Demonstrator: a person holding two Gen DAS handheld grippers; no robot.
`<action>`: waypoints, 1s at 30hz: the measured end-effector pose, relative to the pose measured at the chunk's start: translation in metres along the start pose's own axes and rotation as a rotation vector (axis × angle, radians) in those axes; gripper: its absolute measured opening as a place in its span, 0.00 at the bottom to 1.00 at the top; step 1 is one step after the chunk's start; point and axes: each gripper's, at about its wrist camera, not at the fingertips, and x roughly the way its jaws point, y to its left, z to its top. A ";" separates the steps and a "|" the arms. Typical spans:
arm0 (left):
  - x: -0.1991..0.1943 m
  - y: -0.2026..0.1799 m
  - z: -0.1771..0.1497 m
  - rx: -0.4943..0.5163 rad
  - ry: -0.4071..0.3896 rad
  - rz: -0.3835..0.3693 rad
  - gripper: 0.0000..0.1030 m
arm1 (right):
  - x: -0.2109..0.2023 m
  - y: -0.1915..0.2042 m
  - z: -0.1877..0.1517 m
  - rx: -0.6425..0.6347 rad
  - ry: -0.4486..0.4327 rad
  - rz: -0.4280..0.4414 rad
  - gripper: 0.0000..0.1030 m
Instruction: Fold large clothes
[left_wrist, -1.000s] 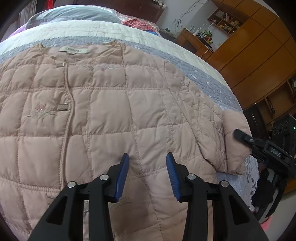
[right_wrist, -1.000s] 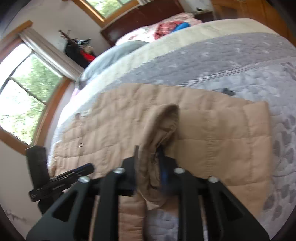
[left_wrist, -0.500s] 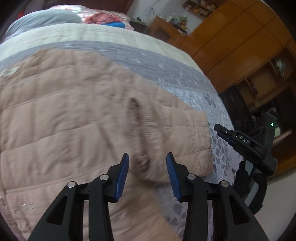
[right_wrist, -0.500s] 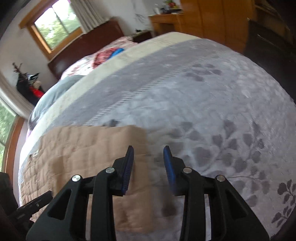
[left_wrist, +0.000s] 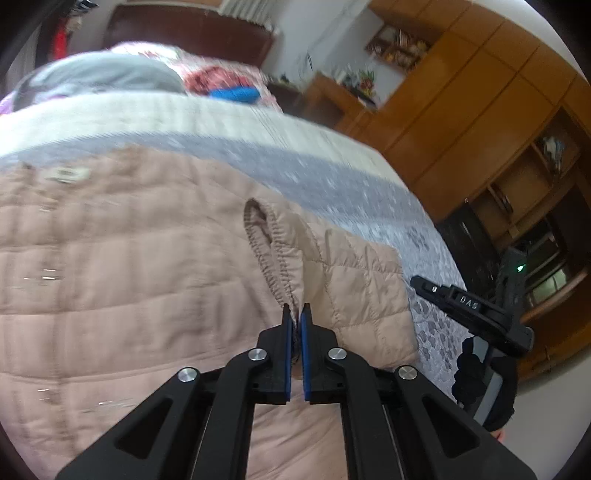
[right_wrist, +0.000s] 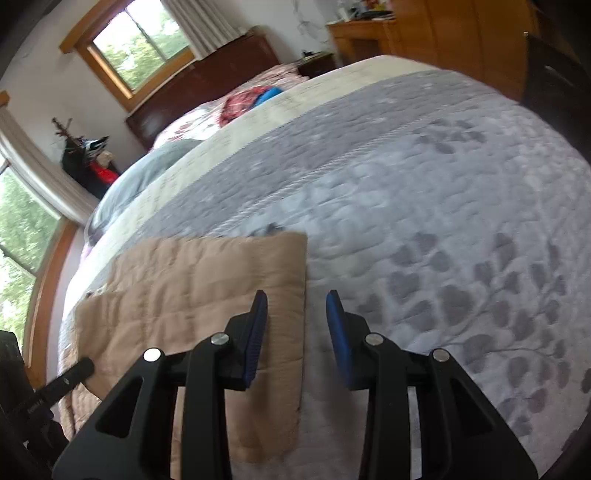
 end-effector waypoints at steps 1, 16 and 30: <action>-0.011 0.009 0.001 -0.008 -0.015 0.006 0.04 | 0.002 0.005 -0.001 -0.007 0.009 0.017 0.32; -0.129 0.147 -0.017 -0.166 -0.194 0.268 0.04 | 0.038 0.103 -0.045 -0.204 0.186 0.182 0.32; -0.068 0.233 -0.049 -0.265 -0.057 0.357 0.10 | 0.070 0.119 -0.066 -0.287 0.250 0.104 0.32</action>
